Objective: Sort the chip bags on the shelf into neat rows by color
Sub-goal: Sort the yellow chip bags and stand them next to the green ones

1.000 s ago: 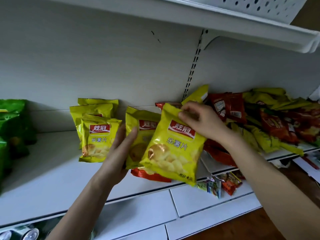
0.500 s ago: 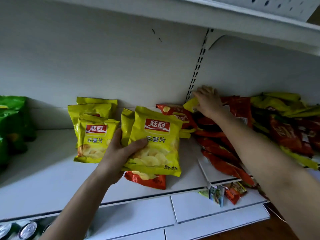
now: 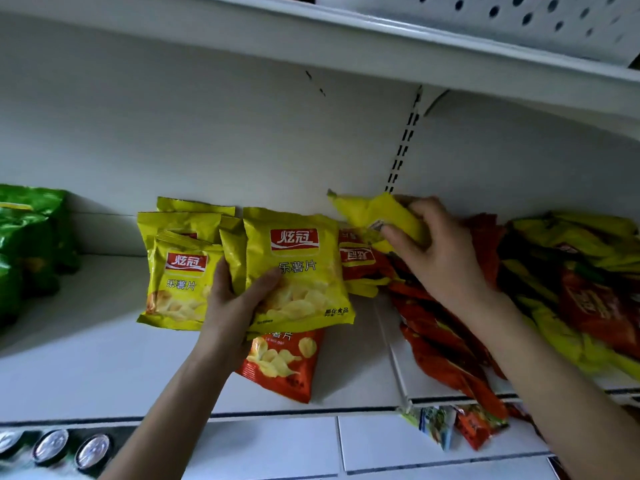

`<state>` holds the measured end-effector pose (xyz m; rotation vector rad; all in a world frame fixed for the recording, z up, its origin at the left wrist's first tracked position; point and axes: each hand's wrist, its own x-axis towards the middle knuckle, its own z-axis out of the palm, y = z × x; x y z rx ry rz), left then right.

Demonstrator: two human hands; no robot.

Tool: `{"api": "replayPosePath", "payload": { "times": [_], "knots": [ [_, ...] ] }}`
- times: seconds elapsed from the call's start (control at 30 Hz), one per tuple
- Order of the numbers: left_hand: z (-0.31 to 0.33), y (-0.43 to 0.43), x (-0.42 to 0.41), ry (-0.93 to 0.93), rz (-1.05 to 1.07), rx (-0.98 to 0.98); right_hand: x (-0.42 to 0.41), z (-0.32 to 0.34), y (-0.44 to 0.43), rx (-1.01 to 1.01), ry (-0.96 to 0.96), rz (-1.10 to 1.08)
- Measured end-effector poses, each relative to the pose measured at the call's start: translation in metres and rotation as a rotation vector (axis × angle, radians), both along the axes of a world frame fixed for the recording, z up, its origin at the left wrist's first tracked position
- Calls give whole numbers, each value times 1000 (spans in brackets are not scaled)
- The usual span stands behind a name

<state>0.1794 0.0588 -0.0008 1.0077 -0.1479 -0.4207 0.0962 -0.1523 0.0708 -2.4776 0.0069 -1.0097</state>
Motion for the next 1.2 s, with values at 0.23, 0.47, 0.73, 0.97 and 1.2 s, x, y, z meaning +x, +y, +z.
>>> {"api": "replayPosePath", "payload": {
  "times": [0.23, 0.47, 0.73, 0.97, 1.2],
  "knots": [
    [0, -5, -16, 6, 85, -8, -20, -64, 39, -476, 189, 254],
    [-9, -3, -33, -1, 187, 26, -18, -57, 49, -35, 267, 512],
    [-19, 21, -39, -61, 326, 61, 7, -52, 44, 593, 434, 329],
    [-39, 71, -37, -101, 352, 204, 23, -67, 65, 755, 458, 517],
    [-66, 167, -16, -13, 510, 237, 71, -91, 108, 800, 98, 124]
  ]
}}
